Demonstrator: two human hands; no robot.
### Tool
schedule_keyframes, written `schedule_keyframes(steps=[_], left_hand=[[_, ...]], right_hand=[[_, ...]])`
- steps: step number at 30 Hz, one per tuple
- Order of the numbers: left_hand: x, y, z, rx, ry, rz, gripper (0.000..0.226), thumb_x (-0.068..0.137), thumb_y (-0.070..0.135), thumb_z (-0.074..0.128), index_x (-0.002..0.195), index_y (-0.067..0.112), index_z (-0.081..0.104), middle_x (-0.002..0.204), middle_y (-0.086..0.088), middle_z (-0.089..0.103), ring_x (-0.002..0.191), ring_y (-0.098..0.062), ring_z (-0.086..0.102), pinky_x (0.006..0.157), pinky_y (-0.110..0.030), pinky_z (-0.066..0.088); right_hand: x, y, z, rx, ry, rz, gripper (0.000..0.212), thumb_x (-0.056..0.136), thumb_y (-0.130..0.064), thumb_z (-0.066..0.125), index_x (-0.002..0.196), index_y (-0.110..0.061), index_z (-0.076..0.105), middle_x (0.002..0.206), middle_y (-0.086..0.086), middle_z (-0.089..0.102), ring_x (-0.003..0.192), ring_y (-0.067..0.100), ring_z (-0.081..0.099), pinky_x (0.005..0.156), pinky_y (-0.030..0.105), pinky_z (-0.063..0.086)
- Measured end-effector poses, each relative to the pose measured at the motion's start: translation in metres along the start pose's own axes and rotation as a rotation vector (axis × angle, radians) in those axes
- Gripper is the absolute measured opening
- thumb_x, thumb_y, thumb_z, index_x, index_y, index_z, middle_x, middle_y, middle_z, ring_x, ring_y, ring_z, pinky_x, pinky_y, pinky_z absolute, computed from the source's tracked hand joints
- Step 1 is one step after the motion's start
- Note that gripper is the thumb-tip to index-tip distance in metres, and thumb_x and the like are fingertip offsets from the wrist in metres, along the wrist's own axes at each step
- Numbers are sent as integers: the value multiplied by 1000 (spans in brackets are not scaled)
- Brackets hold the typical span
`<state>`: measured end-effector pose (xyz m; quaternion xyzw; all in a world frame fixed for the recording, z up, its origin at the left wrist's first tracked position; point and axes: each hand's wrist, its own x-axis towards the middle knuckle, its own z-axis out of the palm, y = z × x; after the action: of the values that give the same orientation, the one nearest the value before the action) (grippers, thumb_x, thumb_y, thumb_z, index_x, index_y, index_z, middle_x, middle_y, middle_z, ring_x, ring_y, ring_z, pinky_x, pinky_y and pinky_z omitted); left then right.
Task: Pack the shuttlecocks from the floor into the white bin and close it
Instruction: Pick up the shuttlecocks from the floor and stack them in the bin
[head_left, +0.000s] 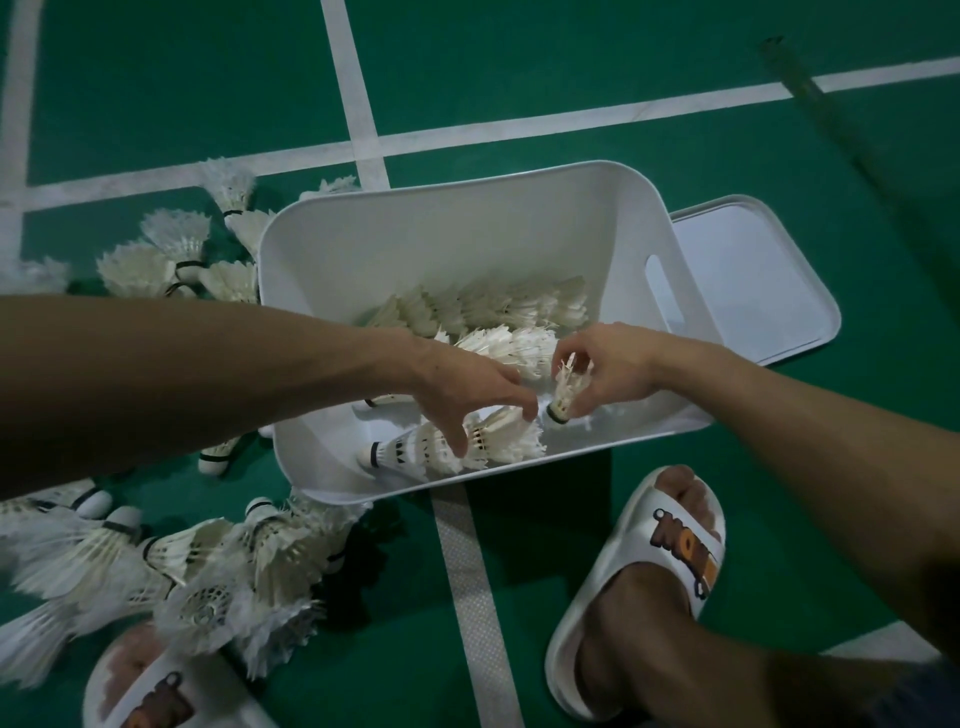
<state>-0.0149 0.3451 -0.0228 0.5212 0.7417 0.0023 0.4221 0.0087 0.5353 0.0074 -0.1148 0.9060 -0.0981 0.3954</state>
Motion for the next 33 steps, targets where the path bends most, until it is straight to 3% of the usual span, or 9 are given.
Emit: schedule_keyframes(steps=[5, 10, 16, 20, 23, 26, 30, 31, 33], left_hand=[[-1, 0, -3, 12, -3, 2, 77, 76, 26, 79, 137, 25, 32, 139, 0, 37, 100, -8, 37, 76, -26, 35], [-3, -2, -5, 14, 4, 12, 76, 76, 23, 78, 138, 21, 34, 142, -1, 35, 120, -20, 46, 86, -26, 40], [-4, -6, -2, 76, 62, -49, 77, 80, 19, 75, 143, 20, 30, 136, -5, 42, 115, -22, 51, 83, -29, 41], [-6, -3, 0, 133, 51, -62, 75, 84, 20, 71, 145, 21, 27, 135, -8, 49, 110, -23, 54, 81, -31, 43], [-8, -1, 2, 204, 57, -79, 74, 87, 20, 67, 147, 23, 23, 130, -11, 54, 105, -24, 57, 69, -28, 43], [-12, -1, 2, 213, 75, -79, 76, 88, 21, 66, 149, 27, 21, 130, -13, 55, 104, -26, 58, 69, -30, 46], [-19, -3, 6, 163, 46, -79, 84, 86, 21, 69, 150, 30, 16, 124, -13, 60, 104, -25, 60, 85, -38, 50], [-20, -3, 7, 166, 47, -87, 85, 86, 19, 69, 150, 30, 15, 122, -12, 61, 104, -25, 61, 85, -38, 51], [-20, -5, 11, 174, 64, -112, 84, 86, 17, 68, 150, 29, 15, 119, -12, 62, 102, -26, 61, 83, -38, 52]], right_hand=[[9, -3, 12, -22, -26, 4, 53, 75, -37, 79, 119, -19, 56, 106, -2, 62, 99, 20, 60, 83, 30, 48], [15, -10, 19, -41, -79, 6, 52, 74, -37, 80, 118, -21, 58, 116, -1, 58, 103, 21, 57, 88, 33, 48], [17, -11, 15, -94, -140, 15, 62, 74, -37, 80, 130, -22, 57, 128, -1, 59, 112, 21, 58, 98, 33, 46], [22, -7, 15, -50, -184, 114, 70, 75, -31, 81, 136, -14, 51, 101, 0, 74, 71, 9, 72, 81, 31, 57], [24, -12, 16, -5, -233, 156, 69, 75, -22, 82, 136, -8, 51, 72, -5, 70, 61, 9, 70, 74, 25, 57], [30, -19, 16, -77, -205, 109, 62, 71, -21, 84, 127, -10, 61, 94, 3, 73, 74, 13, 69, 55, 16, 47], [40, -27, 16, -19, -168, 48, 53, 72, -13, 82, 122, -11, 64, 107, 2, 71, 92, 17, 69, 77, 23, 53], [40, -29, 17, -4, -152, 39, 53, 73, -11, 80, 123, -11, 63, 109, 2, 70, 93, 17, 68, 79, 25, 53], [39, -29, 21, 102, -131, 40, 54, 75, -3, 74, 128, -7, 60, 106, 3, 68, 87, 17, 67, 69, 23, 54]])
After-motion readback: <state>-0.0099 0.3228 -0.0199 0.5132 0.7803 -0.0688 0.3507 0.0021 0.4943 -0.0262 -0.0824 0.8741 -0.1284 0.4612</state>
